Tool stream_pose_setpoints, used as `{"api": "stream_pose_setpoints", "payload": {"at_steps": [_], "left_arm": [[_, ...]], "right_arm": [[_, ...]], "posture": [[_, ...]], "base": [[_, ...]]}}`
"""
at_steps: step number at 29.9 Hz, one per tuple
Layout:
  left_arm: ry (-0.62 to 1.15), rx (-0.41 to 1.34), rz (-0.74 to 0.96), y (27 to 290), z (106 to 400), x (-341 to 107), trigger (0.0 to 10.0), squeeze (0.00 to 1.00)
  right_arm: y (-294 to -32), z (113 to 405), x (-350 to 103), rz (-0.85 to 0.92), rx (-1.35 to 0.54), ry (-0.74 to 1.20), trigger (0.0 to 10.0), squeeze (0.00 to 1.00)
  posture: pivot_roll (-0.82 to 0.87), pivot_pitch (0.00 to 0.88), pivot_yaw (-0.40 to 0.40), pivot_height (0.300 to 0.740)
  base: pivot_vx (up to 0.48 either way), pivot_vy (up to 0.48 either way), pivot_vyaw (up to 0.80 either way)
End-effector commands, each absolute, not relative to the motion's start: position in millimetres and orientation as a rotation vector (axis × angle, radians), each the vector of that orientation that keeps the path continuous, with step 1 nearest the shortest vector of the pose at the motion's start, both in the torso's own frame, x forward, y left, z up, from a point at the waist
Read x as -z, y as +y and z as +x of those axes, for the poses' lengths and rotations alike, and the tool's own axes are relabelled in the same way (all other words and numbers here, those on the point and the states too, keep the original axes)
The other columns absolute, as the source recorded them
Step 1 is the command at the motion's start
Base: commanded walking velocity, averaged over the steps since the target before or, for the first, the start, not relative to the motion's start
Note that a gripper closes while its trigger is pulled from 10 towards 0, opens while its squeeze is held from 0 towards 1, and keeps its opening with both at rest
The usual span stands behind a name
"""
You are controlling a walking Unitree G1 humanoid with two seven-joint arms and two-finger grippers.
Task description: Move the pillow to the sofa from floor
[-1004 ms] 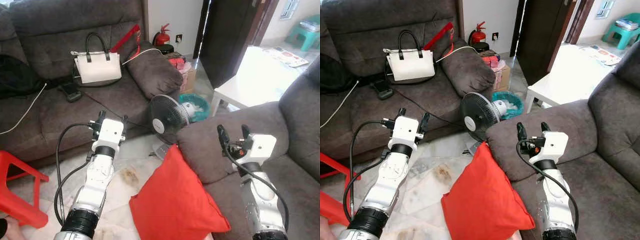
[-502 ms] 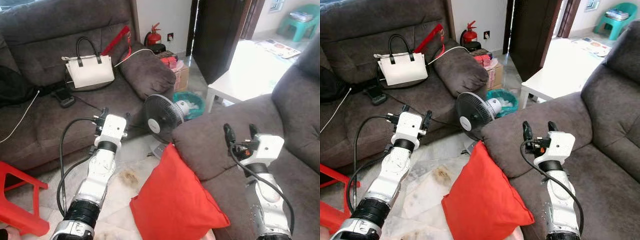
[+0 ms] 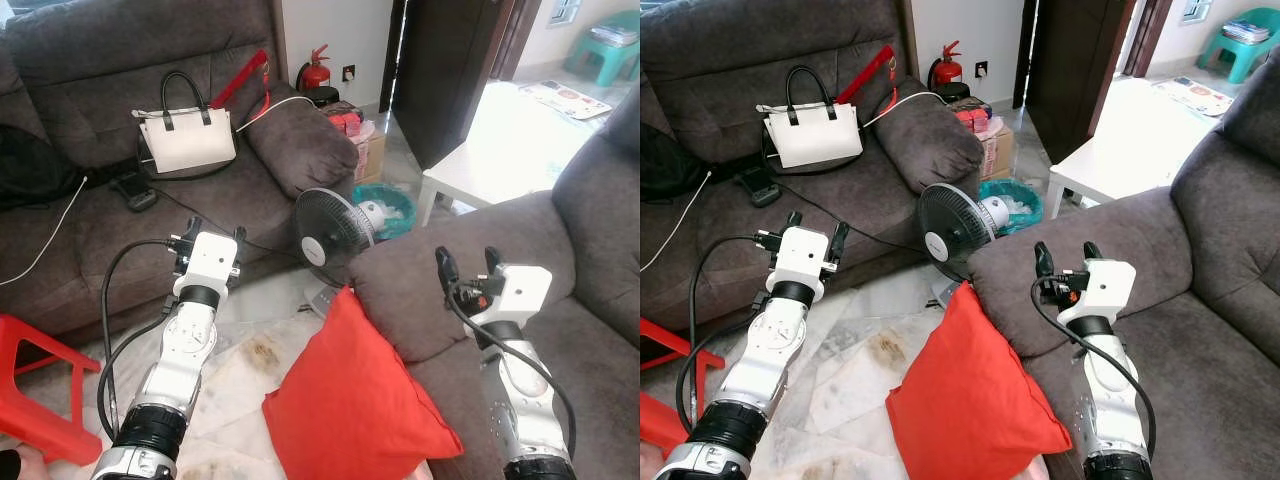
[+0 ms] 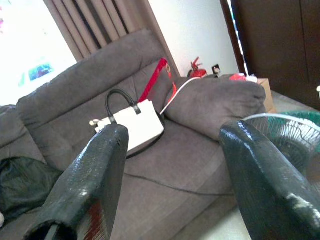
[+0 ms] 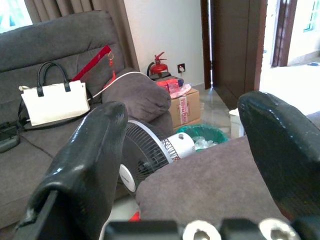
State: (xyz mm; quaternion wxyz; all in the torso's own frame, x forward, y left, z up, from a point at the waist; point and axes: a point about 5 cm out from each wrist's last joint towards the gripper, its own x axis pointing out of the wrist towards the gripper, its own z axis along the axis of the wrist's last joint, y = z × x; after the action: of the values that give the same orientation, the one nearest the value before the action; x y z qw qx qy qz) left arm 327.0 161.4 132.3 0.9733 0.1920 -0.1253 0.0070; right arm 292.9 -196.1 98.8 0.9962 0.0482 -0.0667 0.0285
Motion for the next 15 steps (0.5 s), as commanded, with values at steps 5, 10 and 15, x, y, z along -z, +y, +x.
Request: {"api": "stream_pose_setpoints", "payload": {"at_steps": [5, 10, 15], "left_arm": [[-0.269, -0.029, 0.378, 164.9, 325.9, -138.6, 10.0, 0.0], [-0.271, -0.027, 0.38, 165.3, 324.8, -138.9, 10.0, 0.0], [-0.275, -0.027, 0.377, 165.5, 324.6, -141.2, 10.0, 0.0]], "right_arm": [[-193.9, 296.1, -105.0, 0.091, -0.074, -0.156, 10.0, 0.0], [-193.8, 291.4, -101.0, 0.09, -0.076, -0.146, 10.0, 0.0], [-194.8, 289.3, -99.8, 0.094, -0.067, -0.145, 10.0, 0.0]], "posture": [[0.01, 0.0, 0.006, 0.74], [0.02, 0.0, -0.001, 0.74], [0.03, 0.01, 0.0, 0.74]], "base": [[0.0, 0.0, 0.0], [0.0, 0.0, 0.0], [0.0, 0.0, 0.0]]}}
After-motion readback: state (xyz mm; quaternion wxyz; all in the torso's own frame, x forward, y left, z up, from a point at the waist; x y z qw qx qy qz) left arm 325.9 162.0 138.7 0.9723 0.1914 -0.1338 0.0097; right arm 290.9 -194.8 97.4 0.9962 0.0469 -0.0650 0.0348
